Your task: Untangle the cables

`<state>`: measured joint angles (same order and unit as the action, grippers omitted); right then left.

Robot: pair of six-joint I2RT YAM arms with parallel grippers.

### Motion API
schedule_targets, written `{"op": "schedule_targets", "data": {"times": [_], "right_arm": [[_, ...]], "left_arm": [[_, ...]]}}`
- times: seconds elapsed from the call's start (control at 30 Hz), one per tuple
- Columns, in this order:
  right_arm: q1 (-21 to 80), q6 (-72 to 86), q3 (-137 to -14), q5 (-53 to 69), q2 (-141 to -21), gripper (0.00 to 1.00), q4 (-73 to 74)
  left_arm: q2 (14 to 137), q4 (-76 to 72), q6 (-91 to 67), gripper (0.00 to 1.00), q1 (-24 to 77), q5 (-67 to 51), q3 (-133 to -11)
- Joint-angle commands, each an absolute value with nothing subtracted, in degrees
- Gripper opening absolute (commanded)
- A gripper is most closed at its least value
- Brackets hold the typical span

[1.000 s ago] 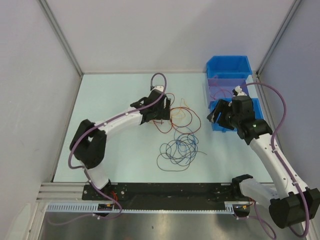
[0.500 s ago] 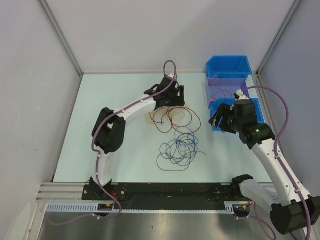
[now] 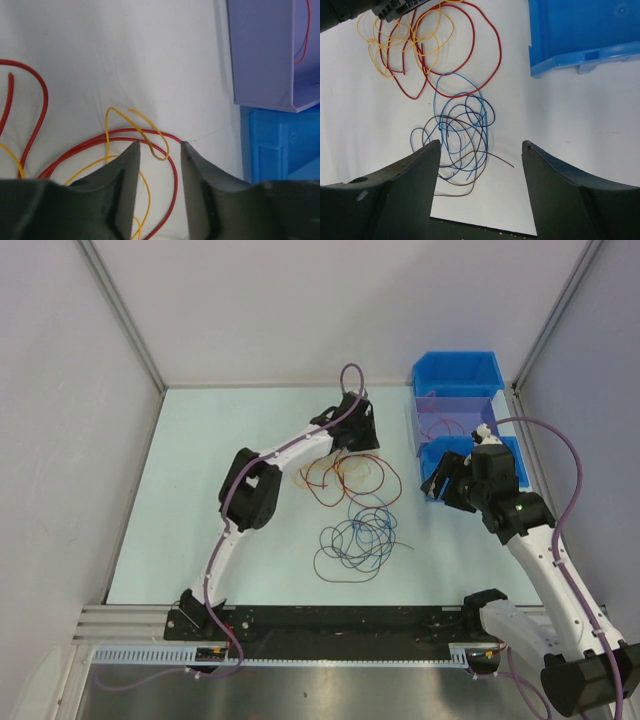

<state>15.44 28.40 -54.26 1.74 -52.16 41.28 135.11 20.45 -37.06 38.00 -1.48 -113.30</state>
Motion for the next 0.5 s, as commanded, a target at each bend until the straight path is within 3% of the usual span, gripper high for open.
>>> {"op": "schedule_targets", "data": {"times": [0.0,0.1,0.3,0.47], "right_arm": [[15.3,27.7,-54.2,0.8,-51.0,0.71,41.7],[15.2,27.9,-54.2,0.5,-50.8,0.71,41.8],[15.2,29.4,-54.2,-0.1,-50.4,0.7,41.8],[15.2,32.5,-54.2,-4.7,-47.1,0.7,40.6]], "left_arm": [[138.0,22.3,-38.7,0.24,38.1,-2.3,-121.7],[139.4,24.3,-38.1,0.0,38.1,-2.4,-125.3],[131.7,27.7,-33.4,0.0,38.1,-3.9,-132.0],[122.6,25.3,-29.4,0.0,38.2,-14.6,-138.1]]}}
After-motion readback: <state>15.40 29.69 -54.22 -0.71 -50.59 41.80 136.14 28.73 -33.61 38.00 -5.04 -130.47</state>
